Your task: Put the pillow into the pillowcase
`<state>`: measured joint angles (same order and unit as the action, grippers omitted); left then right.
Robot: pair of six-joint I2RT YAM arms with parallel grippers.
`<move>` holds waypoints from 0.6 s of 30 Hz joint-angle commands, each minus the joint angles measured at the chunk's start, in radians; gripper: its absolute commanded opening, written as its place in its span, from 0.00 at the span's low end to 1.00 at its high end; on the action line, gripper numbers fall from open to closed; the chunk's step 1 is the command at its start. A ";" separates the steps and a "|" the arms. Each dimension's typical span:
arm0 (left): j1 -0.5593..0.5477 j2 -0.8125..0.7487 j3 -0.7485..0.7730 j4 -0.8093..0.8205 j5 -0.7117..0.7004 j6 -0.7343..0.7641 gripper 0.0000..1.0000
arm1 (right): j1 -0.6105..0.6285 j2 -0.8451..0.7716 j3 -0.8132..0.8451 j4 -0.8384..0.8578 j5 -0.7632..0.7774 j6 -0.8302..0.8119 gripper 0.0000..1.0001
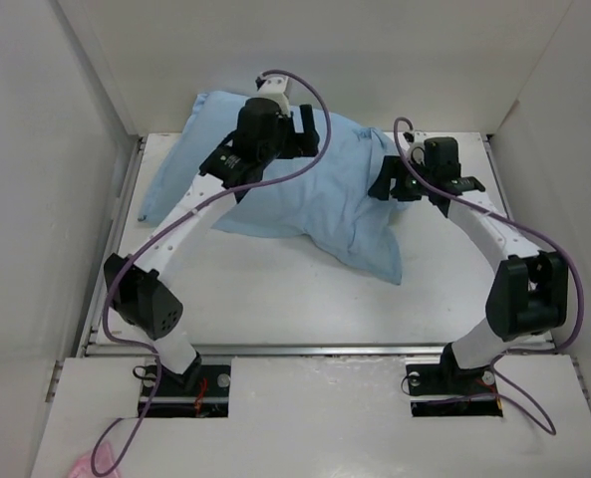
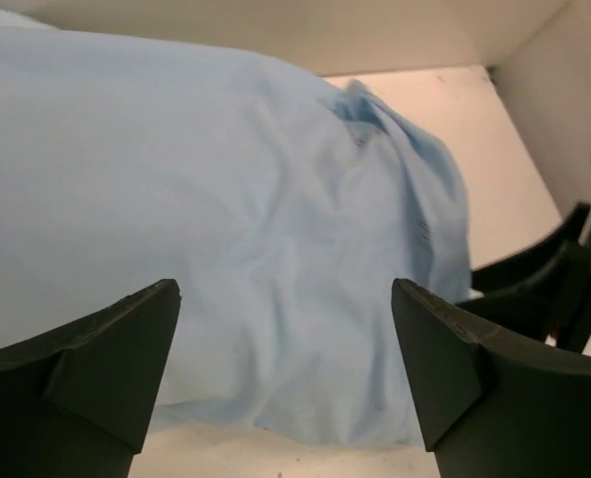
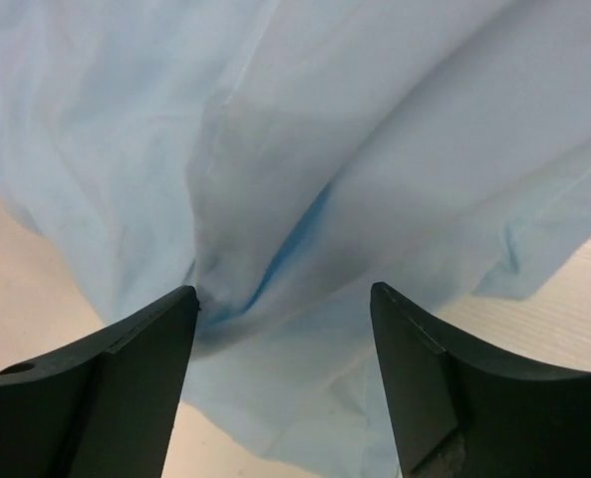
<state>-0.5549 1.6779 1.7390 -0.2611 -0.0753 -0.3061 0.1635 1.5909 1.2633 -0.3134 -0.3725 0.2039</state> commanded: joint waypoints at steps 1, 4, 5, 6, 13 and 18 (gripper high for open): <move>-0.123 0.011 -0.064 -0.016 0.052 0.108 0.84 | 0.004 -0.179 0.067 -0.073 0.024 -0.049 0.76; -0.218 0.069 -0.075 -0.026 0.043 0.133 0.84 | 0.004 -0.262 0.079 -0.127 0.131 -0.027 0.76; -0.233 0.088 -0.075 -0.038 0.031 0.133 0.87 | 0.004 -0.272 0.091 -0.139 0.154 -0.027 0.76; -0.259 0.129 -0.075 -0.038 0.022 0.124 0.90 | 0.004 -0.272 0.091 -0.139 0.167 -0.027 0.76; -0.286 0.302 0.114 -0.191 -0.299 0.001 0.78 | 0.004 -0.250 0.091 -0.167 0.202 0.002 0.73; -0.277 0.276 0.127 -0.161 -0.285 0.002 0.71 | 0.004 -0.217 0.070 -0.145 0.159 0.002 0.72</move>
<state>-0.8505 2.0438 1.8187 -0.4419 -0.2802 -0.2897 0.1635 1.3685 1.3376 -0.4561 -0.2028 0.1959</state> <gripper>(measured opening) 0.719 0.721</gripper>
